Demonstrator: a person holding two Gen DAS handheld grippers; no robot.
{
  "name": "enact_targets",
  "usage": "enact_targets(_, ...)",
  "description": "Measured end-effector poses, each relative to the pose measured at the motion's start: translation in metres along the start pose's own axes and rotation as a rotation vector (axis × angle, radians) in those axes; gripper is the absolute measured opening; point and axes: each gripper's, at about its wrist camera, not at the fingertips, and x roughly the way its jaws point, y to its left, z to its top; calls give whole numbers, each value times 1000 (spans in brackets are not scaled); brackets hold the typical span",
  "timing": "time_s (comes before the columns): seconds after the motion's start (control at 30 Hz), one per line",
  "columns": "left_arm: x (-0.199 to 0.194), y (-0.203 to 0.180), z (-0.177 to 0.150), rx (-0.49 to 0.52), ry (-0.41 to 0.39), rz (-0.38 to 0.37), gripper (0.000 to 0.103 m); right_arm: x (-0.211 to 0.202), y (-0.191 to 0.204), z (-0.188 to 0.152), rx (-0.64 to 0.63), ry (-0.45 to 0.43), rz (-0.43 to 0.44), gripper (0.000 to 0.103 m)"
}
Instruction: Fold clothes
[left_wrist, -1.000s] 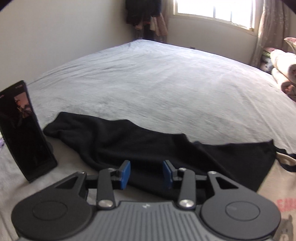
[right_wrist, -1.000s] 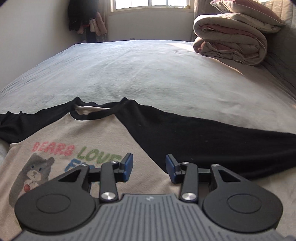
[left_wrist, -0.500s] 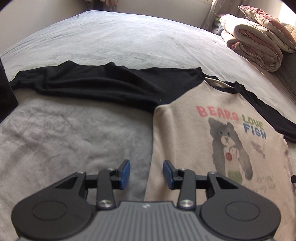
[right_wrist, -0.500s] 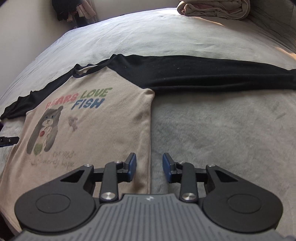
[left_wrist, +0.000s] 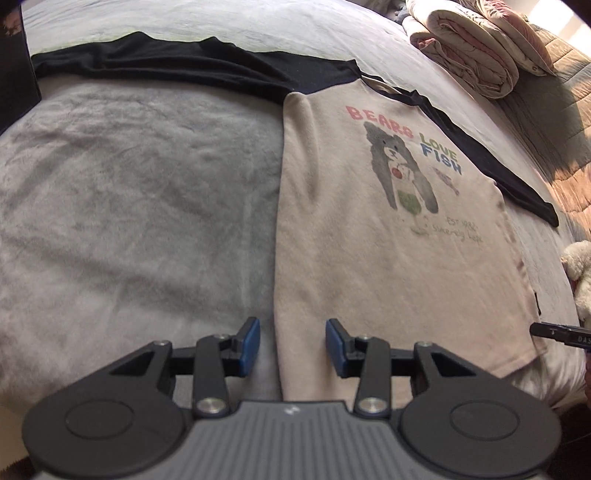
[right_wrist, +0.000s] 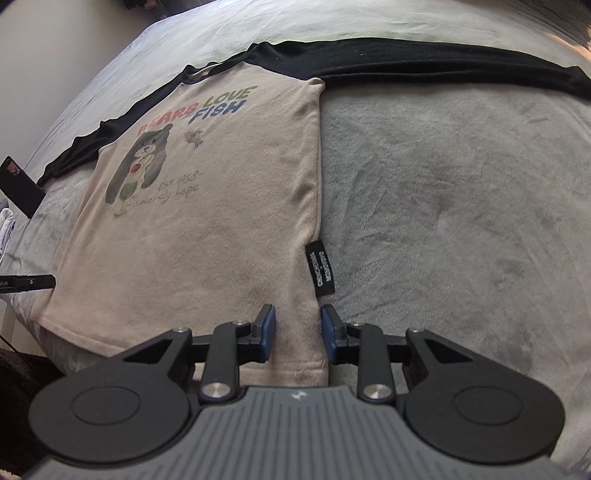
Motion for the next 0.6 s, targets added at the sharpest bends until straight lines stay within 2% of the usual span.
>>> enact_targets(0.07, -3, -1, -7, 10, 12, -14, 39, -2, 0, -5, 10, 8, 6, 26)
enact_targets(0.1, -4, -2, -8, 18, 18, -11, 36, -1, 0, -7, 17, 13, 8, 22)
enact_targets(0.13, -5, -3, -10, 27, 23, -9, 29, -1, 0, -8, 22, 17, 9, 19)
enact_targets(0.17, -6, -4, -11, 32, 31, -6, 10, -2, 1, -9, 22, 18, 7, 12)
enact_targets(0.2, -8, -3, -11, 27, 38, -7, 5, -3, 2, -9, 17, 16, 7, 10)
enact_targets(0.43, -26, -2, -18, 28, 38, -31, 4, -36, 14, -8, -53, -10, -19, 8)
enact_targets(0.6, -12, -3, -20, 47, 65, -4, 5, -20, 17, -11, -77, 47, -69, 7)
